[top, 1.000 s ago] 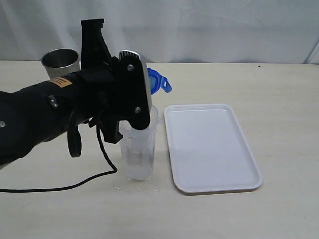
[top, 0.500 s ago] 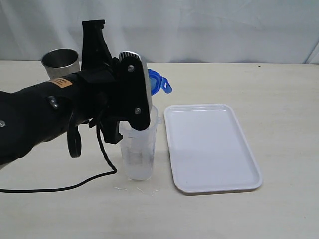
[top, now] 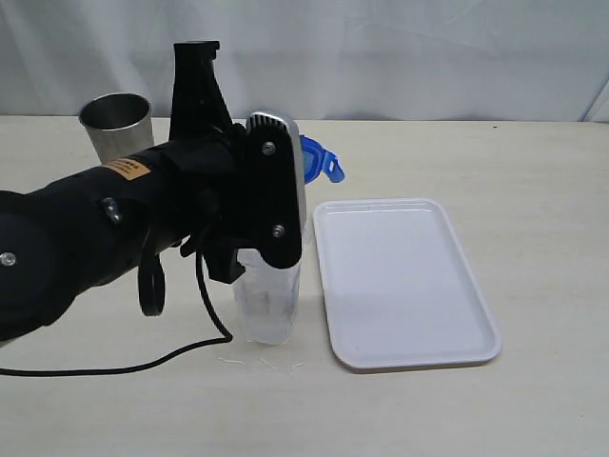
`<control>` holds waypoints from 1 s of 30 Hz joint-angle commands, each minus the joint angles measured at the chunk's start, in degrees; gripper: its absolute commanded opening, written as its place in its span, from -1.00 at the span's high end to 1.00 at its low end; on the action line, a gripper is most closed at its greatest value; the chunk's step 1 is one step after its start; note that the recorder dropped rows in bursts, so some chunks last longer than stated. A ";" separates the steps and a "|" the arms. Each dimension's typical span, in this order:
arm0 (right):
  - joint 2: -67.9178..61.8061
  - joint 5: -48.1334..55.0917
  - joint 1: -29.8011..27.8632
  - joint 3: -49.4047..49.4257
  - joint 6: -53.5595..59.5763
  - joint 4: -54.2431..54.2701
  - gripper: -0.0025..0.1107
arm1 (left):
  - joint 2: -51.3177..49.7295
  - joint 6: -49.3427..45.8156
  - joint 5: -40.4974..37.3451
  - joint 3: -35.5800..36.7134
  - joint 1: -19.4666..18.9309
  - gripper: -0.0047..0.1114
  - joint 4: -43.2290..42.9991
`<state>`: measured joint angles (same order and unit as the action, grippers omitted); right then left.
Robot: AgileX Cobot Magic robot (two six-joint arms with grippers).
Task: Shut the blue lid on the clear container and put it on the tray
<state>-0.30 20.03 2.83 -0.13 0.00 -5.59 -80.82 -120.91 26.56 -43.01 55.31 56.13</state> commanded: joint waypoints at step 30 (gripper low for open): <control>0.30 -0.19 -0.19 0.13 0.00 0.45 0.88 | 0.16 -0.52 -1.38 2.36 0.68 0.92 3.03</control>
<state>-0.30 20.03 2.83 -0.13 0.00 -5.59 -80.82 -120.91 25.42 -40.79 55.40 58.06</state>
